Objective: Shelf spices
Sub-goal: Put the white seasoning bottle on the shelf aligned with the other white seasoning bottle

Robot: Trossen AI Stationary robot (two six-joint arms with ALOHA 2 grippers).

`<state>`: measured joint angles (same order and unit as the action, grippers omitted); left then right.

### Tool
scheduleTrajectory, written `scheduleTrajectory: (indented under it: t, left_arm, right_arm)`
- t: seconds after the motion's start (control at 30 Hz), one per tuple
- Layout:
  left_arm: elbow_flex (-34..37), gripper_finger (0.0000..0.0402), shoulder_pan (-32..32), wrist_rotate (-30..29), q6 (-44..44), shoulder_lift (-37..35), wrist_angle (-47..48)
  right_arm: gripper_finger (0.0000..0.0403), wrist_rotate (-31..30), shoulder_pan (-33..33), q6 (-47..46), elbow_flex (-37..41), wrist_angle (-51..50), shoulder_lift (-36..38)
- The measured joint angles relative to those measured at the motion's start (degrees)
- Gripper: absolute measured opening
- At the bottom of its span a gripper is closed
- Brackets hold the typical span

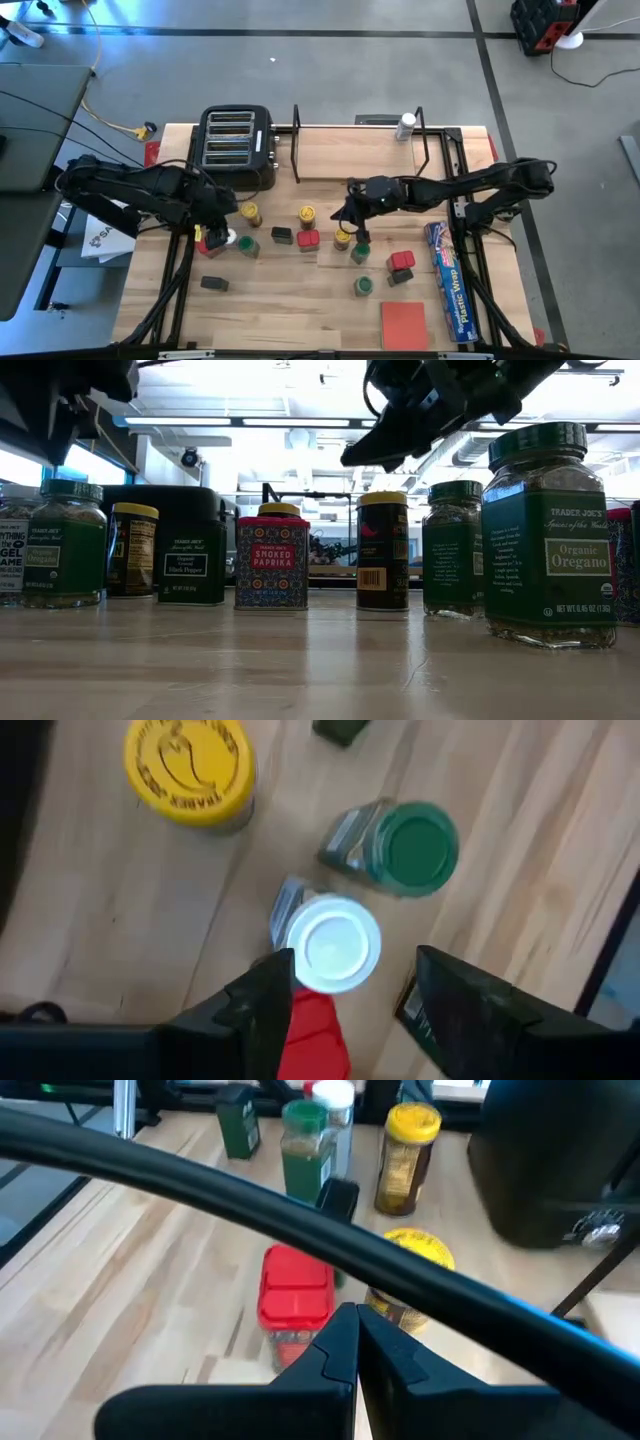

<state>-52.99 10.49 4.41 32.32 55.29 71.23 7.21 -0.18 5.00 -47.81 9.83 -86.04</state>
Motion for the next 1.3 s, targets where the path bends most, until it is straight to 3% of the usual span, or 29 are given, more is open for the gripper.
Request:
scheduleTrajectory:
  t: [0.23,0.37,0.7,1.03,1.3]
  left_arm:
    - [0.04,0.0205,6.04,-5.54,-8.14,4.17,2.82]
    - [0.04,0.0205,7.75,-6.31,-6.64,6.58,2.5]
    - [0.09,0.022,7.92,-8.58,-2.51,11.1,2.79]
    - [0.89,0.0277,7.95,-8.31,-2.4,11.19,1.9]
    - [2.49,0.0282,8.1,-9.98,-4.12,10.81,-0.05]
  right_arm:
    - [0.0,0.06,-0.03,-0.14,0.0,1.62,-0.28]
    - [0.0,0.06,-0.03,-0.16,0.0,1.7,-0.28]
    - [0.0,0.06,0.36,-2.19,0.0,1.68,-0.28]
    - [0.0,0.05,1.52,-3.23,0.0,1.69,-0.28]
    - [0.0,0.04,2.24,-3.3,-0.02,1.66,-0.28]
